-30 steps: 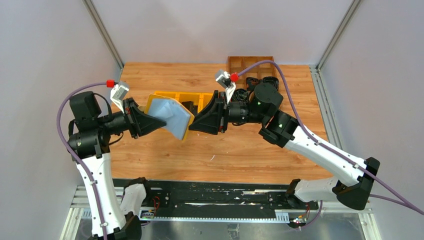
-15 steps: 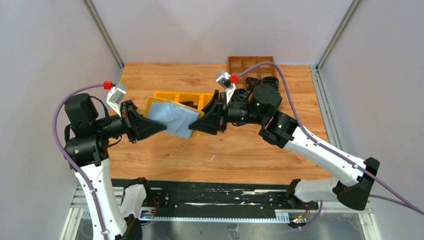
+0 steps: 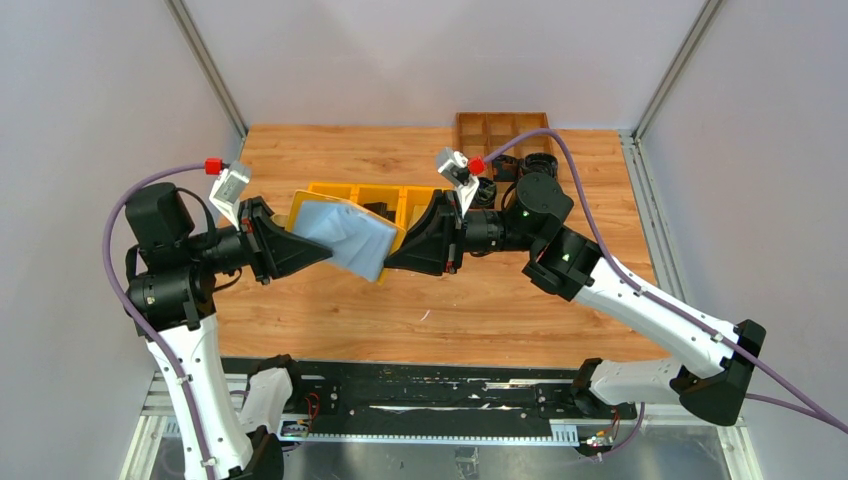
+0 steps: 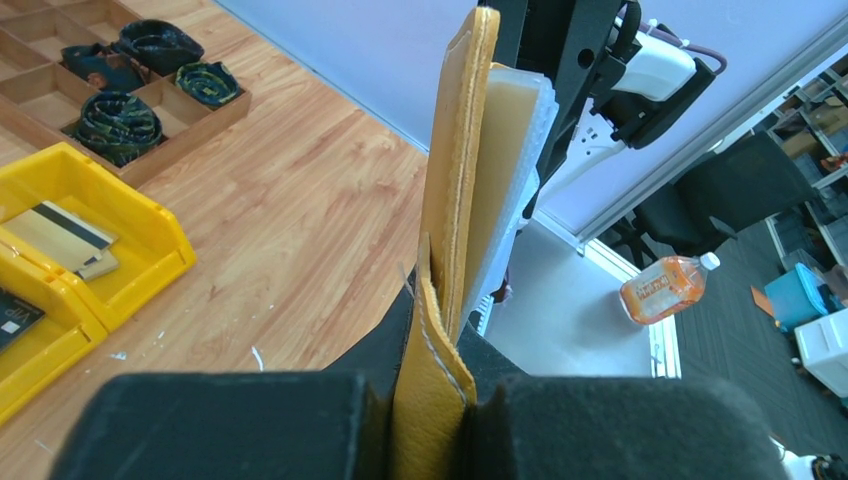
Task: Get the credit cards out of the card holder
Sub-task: Remove the credit card from the card holder.
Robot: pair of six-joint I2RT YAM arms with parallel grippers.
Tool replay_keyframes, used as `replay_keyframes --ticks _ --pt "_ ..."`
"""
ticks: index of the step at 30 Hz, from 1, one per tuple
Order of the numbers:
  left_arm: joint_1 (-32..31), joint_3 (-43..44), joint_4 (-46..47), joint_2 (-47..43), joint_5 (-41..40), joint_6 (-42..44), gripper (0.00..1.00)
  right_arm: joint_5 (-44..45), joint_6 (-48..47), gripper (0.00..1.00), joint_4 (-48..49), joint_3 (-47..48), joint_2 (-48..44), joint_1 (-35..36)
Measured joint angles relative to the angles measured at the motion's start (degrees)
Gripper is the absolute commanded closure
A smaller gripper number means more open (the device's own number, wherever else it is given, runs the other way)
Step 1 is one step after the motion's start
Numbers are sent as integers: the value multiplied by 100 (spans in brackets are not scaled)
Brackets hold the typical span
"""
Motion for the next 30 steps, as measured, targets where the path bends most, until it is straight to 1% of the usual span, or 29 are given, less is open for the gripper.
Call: replay_keyframes --ticks 6,8,11,12,21,25,30 --pt "0 74 0 -4 2 -22 98 116 -11 84 0 0 0 0" --pt "0 103 2 -4 0 -24 97 188 -15 84 0 0 0 0" --pt "0 127 9 -4 -4 -37 98 310 -15 80 -4 0 0 0" --pt "0 136 7 -4 -4 -44 98 361 -15 79 -4 0 0 0" --pt "0 184 26 -11 -4 -129 99 538 -11 84 96 0 2 0" --pt "0 184 39 -20 -7 -149 99 555 -11 90 116 -2 9 44" --pt "9 184 87 -37 -66 -157 100 525 114 91 319 13 118 125"
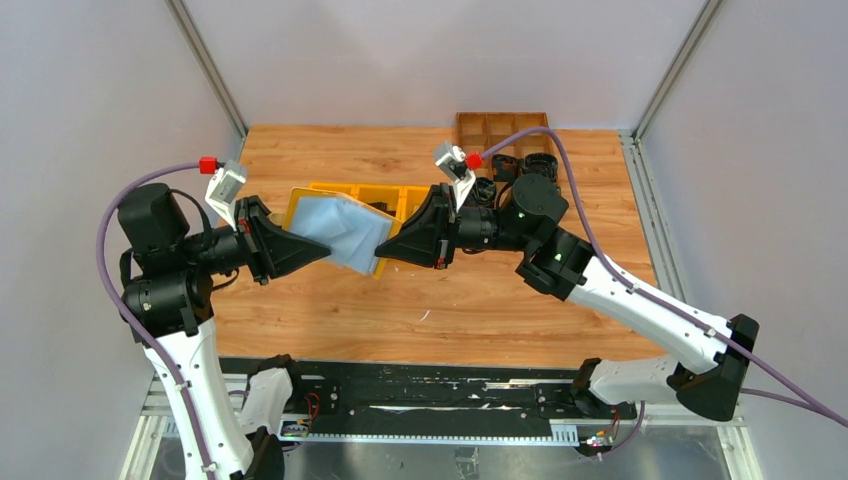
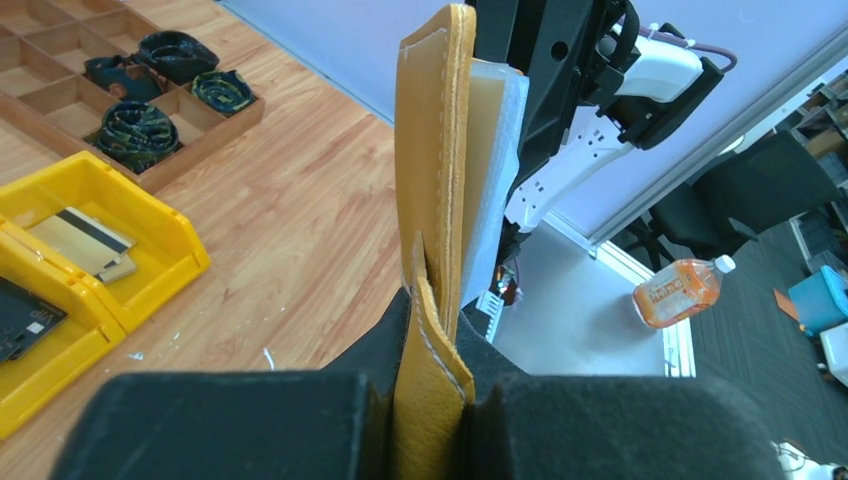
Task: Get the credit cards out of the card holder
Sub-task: Remove the credit card from the card holder.
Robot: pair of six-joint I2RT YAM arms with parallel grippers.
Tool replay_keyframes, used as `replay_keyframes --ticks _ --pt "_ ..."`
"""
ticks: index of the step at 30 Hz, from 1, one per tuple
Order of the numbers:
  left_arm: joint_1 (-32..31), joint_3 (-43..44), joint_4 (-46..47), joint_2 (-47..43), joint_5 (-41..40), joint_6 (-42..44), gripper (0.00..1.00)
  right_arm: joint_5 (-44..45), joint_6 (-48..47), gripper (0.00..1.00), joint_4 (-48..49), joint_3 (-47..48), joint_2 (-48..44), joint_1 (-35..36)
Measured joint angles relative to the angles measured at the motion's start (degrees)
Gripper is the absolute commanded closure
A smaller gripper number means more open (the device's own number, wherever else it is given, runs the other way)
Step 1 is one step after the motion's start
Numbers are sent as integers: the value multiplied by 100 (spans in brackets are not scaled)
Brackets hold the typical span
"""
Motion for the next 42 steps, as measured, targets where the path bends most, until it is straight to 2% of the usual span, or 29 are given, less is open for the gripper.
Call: replay_keyframes --ticks 8,10,13,16,17,18,20,21,23,26,35,42 --pt "11 0 35 -37 -129 -13 100 94 125 90 175 9 87 98" --pt "24 0 37 -59 -181 -13 100 236 118 86 131 9 85 122" --pt "33 0 44 -66 -258 -13 100 627 76 85 -33 24 72 186" --pt "35 -2 63 -59 -315 -13 99 1027 26 92 -214 79 72 245" --pt "37 -2 68 -57 -337 -11 89 1121 11 97 -254 94 72 260" --pt "37 -7 79 -57 -358 -7 71 1268 0 100 -295 103 72 295" --pt "42 -11 101 -57 -400 24 9 1473 -26 100 -393 133 72 358" --pt "35 -20 105 -59 -352 24 1 1633 -55 100 -457 166 83 396" --pt "13 -35 44 -66 -243 15 0 1969 -131 100 -634 236 140 470" --pt "0 -44 22 -155 -490 133 0 2494 -323 100 -1097 446 267 621" --pt "-4 -149 -2 -492 -1823 940 0 4653 -1558 100 -3143 2256 1104 1707" --pt "-9 -621 560 -1073 -2653 957 0 5897 -2463 100 -3978 2962 1718 2286"
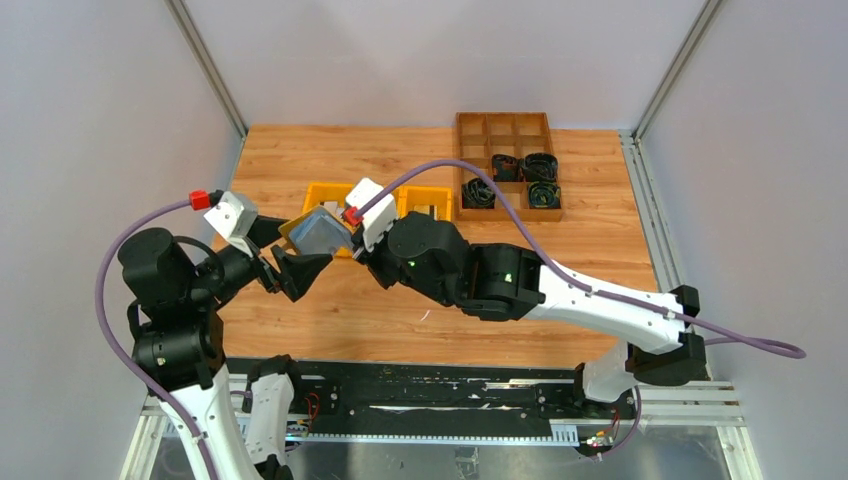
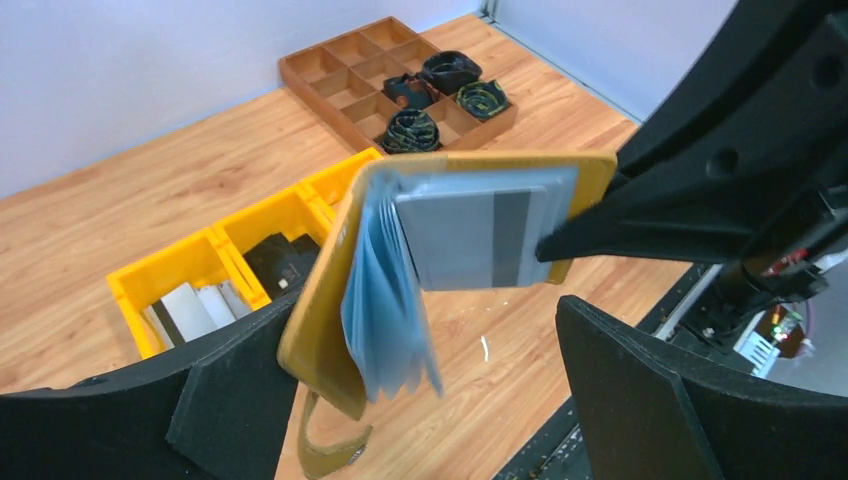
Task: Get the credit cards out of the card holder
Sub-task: Remove the credit card from the card holder.
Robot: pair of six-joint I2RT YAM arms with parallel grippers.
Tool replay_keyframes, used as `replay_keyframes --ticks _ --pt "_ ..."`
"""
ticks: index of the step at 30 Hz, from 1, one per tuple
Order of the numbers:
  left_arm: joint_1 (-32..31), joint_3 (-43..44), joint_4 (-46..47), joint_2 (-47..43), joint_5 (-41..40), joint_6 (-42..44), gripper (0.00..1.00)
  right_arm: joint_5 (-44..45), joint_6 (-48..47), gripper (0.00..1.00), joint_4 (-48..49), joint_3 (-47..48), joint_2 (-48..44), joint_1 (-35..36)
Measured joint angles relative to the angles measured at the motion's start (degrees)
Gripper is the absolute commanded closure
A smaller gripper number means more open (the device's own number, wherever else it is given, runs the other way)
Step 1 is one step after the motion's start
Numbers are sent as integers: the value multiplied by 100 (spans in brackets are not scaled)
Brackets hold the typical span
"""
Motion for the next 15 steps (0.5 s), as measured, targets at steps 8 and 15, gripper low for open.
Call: replay_keyframes --ticks 8,15 --pt "0 -354 542 -129 -157 -98 5 -162 -448 100 -225 -37 0 170" --pt "0 -452 498 -109 72 192 42 -986 -492 100 323 -824 -732 87"
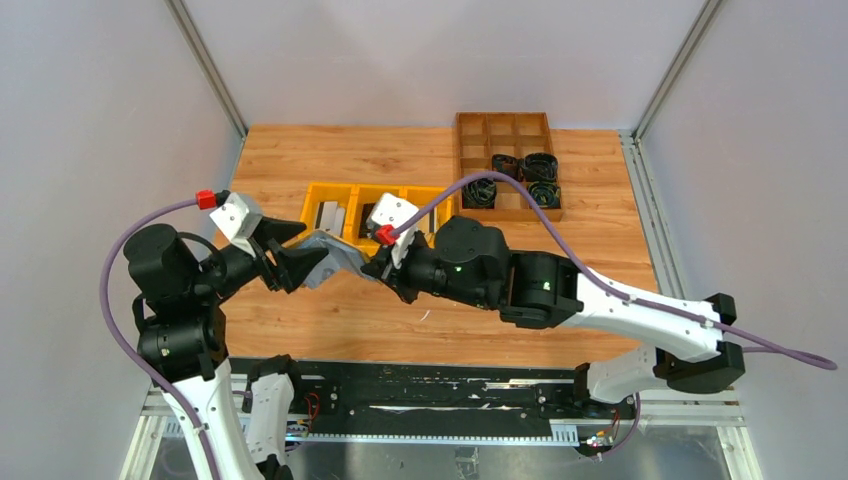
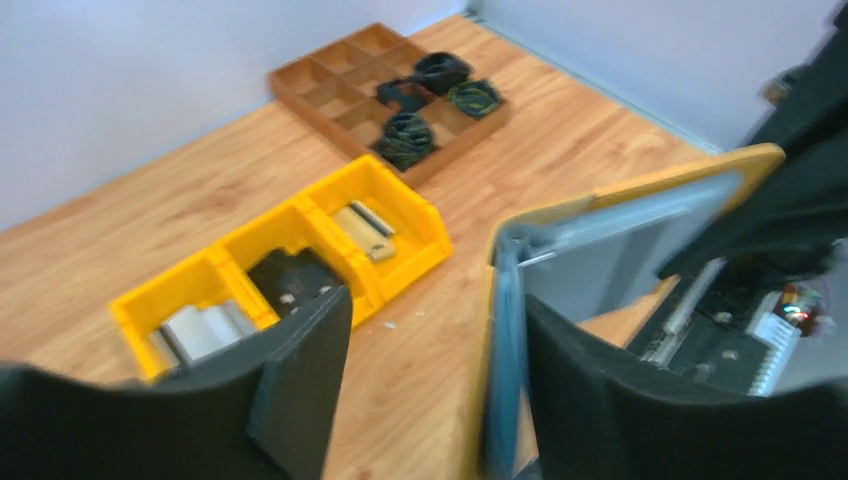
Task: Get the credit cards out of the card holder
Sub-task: Remove the credit card from the card holder.
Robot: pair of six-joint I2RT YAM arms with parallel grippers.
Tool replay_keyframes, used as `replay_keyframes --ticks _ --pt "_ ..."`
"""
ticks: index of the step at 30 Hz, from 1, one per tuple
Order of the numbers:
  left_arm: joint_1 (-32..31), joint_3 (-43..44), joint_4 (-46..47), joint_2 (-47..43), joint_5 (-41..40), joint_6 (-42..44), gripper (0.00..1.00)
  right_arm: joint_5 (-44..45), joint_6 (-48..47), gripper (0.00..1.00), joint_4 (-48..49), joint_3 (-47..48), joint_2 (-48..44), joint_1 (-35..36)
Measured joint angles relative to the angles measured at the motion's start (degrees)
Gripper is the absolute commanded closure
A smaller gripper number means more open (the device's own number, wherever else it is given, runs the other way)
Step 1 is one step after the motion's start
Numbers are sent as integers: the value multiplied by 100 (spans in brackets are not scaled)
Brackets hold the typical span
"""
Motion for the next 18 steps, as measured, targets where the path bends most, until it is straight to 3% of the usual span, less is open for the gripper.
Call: replay_keyframes --ticks 4,5,6,7,10,11,18 --pt "0 48 -33 90 474 -28 70 -732 212 100 398 -444 -376 -317" --pt "0 85 -39 131 605 -46 75 -898 280 94 487 -535 -435 -409" --pt "-2 116 -44 175 710 -92 79 -1110 374 83 597 -647 -490 -531" --pt "-2 136 -48 205 772 -138 83 -1248 452 63 662 -717 -518 -612" --pt "-4 179 -48 275 835 -199 86 -1674 697 31 940 -973 -575 -907" --pt "-4 179 -50 278 824 -199 87 -1753 782 25 992 -1034 -588 -964" --pt "-4 162 -162 160 177 39 92 -2573 1078 21 1255 -1279 -660 -1558"
